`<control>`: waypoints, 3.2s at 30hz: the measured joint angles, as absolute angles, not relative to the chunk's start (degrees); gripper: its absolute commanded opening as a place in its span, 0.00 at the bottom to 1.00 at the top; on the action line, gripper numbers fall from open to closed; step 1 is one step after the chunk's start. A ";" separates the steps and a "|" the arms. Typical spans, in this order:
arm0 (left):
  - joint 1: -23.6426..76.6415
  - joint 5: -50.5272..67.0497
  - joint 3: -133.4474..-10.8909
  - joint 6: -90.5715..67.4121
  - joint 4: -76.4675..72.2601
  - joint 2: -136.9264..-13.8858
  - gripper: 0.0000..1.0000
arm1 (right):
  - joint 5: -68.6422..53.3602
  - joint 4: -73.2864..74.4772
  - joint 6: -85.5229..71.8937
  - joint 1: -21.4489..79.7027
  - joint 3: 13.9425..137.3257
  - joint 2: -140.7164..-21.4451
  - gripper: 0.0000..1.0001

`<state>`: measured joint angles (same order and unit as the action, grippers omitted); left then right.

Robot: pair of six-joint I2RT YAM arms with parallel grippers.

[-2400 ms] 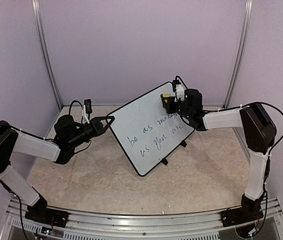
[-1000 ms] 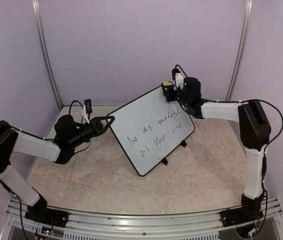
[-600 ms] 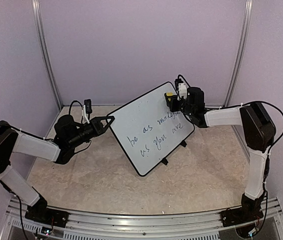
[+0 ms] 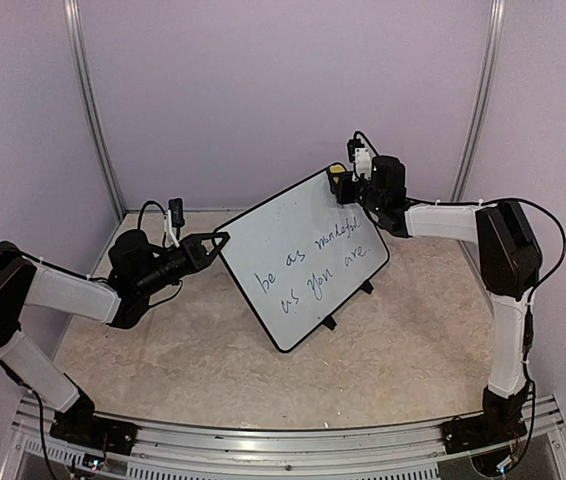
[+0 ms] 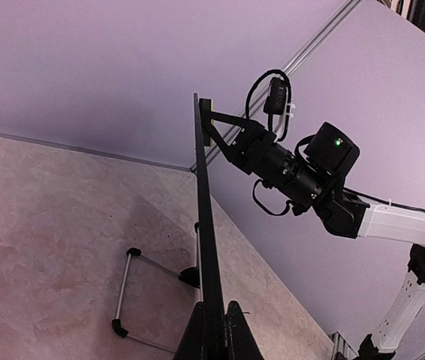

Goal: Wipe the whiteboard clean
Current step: Erase the whiteboard at the center of the board.

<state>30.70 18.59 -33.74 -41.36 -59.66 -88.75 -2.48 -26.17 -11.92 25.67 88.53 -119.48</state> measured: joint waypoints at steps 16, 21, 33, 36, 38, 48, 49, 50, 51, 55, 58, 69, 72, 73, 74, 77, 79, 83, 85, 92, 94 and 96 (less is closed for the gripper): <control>30.74 18.44 -33.74 -41.50 -59.37 -88.55 0.00 | -3.68 -33.45 -12.47 24.95 72.14 -114.74 0.06; 30.74 18.44 -33.74 -41.47 -59.35 -88.55 0.00 | -4.27 -32.14 -13.41 24.18 73.65 -114.96 0.06; 30.87 18.68 -33.74 -40.51 -59.53 -88.51 0.00 | -4.29 -25.34 -13.43 23.49 91.96 -120.57 0.06; 30.87 18.65 -33.74 -40.58 -59.53 -88.49 0.00 | -4.29 -26.33 -13.34 23.49 89.97 -120.38 0.06; 30.85 18.52 -33.74 -40.88 -59.46 -88.49 0.00 | -4.27 -28.47 -13.39 23.49 86.21 -119.81 0.06; 30.85 18.37 -33.74 -41.25 -59.42 -88.49 0.00 | -5.06 -34.94 -14.72 22.37 74.91 -116.88 0.06; 30.87 18.37 -33.74 -41.23 -59.42 -88.49 0.00 | -5.34 -34.61 -14.79 22.24 75.31 -117.03 0.06; 30.87 18.35 -33.74 -41.28 -59.42 -88.49 0.00 | -5.65 -33.95 -14.90 22.09 76.14 -117.32 0.06; 30.87 18.35 -33.74 -41.28 -59.42 -88.49 0.00 | -6.00 -33.17 -14.94 21.96 77.60 -117.84 0.06; 30.87 18.20 -33.74 -40.95 -59.44 -88.49 0.00 | -7.14 -30.24 -15.07 21.67 86.06 -120.84 0.06; 30.87 18.26 -33.74 -40.66 -59.48 -88.49 0.00 | -7.92 -28.75 -15.09 21.56 92.92 -123.13 0.06; 30.85 18.20 -33.74 -40.93 -59.48 -88.49 0.00 | -10.55 -29.76 -16.47 21.63 92.33 -123.81 0.05; 30.85 18.02 -33.74 -41.43 -59.44 -88.49 0.00 | -10.20 -32.75 -17.04 21.63 86.70 -122.34 0.05; 30.85 17.96 -33.74 -41.54 -59.44 -88.49 0.00 | -10.00 -33.54 -17.23 21.63 85.21 -121.97 0.05; 30.85 17.96 -33.74 -41.56 -59.44 -88.49 0.00 | -9.89 -34.41 -17.41 21.63 83.88 -121.58 0.05; 30.85 17.98 -33.74 -41.52 -59.44 -88.49 0.00 | -9.50 -35.94 -17.69 21.63 81.30 -120.66 0.05; 30.85 18.00 -33.74 -41.50 -59.44 -88.51 0.00 | -9.39 -36.12 -17.72 21.63 80.95 -120.51 0.05; 30.85 18.00 -33.74 -41.50 -59.44 -88.49 0.00 | -9.41 -34.33 -17.67 21.63 82.21 -120.53 0.05; 30.85 18.02 -33.74 -41.43 -59.44 -88.49 0.00 | -9.32 -32.32 -17.58 21.63 84.01 -120.60 0.05; 30.85 18.31 -33.74 -40.71 -59.51 -88.49 0.00 | -7.75 -30.76 -16.82 21.74 85.49 -120.55 0.05; 30.85 18.28 -33.74 -40.80 -59.48 -88.49 0.00 | -7.49 -31.88 -16.75 21.74 83.92 -120.44 0.05; 30.85 18.20 -33.74 -41.04 -59.48 -88.49 0.00 | -7.29 -33.39 -16.80 21.71 81.45 -119.98 0.05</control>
<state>30.85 18.20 -33.74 -41.04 -59.48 -88.49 -7.29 -33.39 -16.80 21.71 81.45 -119.98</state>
